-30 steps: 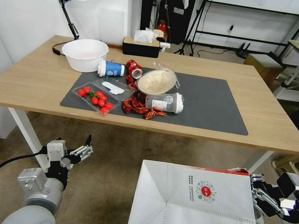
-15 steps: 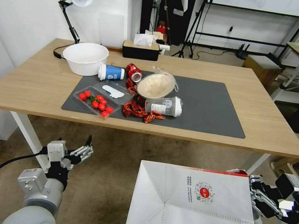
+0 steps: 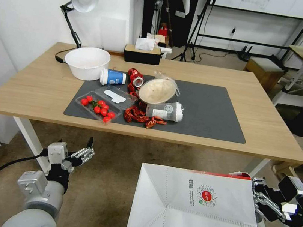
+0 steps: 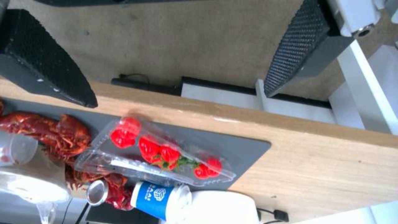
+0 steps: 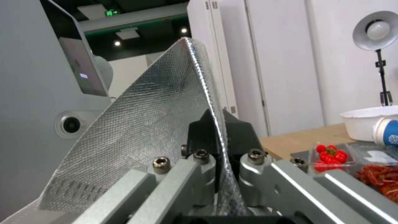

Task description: Pick up the food delivery bag from the floor and place it on the table.

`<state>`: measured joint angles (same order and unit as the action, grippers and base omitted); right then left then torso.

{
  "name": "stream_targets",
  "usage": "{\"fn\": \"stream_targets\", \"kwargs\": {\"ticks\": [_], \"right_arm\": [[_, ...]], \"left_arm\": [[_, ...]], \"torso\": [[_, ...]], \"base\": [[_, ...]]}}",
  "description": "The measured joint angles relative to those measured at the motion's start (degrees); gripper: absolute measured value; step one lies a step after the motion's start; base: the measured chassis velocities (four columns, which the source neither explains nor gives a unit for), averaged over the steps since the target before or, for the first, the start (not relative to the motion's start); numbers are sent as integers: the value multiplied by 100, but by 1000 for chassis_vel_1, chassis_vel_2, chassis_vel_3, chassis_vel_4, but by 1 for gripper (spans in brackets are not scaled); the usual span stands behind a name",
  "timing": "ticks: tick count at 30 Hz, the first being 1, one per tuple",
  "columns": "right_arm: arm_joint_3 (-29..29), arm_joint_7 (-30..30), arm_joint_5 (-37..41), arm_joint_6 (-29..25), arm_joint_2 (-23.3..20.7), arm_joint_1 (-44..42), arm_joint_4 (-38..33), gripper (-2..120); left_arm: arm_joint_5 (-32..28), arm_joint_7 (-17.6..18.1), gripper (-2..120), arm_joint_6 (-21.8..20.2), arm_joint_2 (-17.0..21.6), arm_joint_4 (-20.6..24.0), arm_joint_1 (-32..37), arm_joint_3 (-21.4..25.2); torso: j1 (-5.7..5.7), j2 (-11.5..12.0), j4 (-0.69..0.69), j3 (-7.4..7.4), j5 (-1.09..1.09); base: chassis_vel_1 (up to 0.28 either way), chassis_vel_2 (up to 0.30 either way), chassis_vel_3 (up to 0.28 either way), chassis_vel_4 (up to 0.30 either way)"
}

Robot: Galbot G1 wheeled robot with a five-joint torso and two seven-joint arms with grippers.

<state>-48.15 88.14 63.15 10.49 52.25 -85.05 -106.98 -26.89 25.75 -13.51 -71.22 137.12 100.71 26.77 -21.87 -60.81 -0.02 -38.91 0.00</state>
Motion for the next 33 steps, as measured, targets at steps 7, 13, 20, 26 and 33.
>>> {"fn": "stream_targets", "kwargs": {"ticks": [7,13,20,26,33], "right_arm": [[9,0,-5,0,-3,29,23,0],[9,0,-5,1,-11,34,33,0],[3,0,-4,2,-19,33,36,0],[-2,-29,-2,2,-20,38,37,0],[-87,-418,134,-93,-84,-26,-139,0]], "left_arm": [[30,-17,100,83,0,-43,2,20],[26,-59,100,83,-2,-46,3,23],[20,-61,100,114,-2,-54,-10,20],[-7,-50,100,129,-1,-46,5,19],[-15,-42,100,127,-11,-50,0,10]], "torso": [[-98,-227,0,-130,0],[-134,-311,0,-179,0],[-135,-313,0,-182,0],[-127,-295,0,-172,0],[-118,-275,0,-160,0]], "base": [[0,0,0,0],[0,0,0,0],[0,0,0,0],[0,0,0,0],[0,0,0,0]]}}
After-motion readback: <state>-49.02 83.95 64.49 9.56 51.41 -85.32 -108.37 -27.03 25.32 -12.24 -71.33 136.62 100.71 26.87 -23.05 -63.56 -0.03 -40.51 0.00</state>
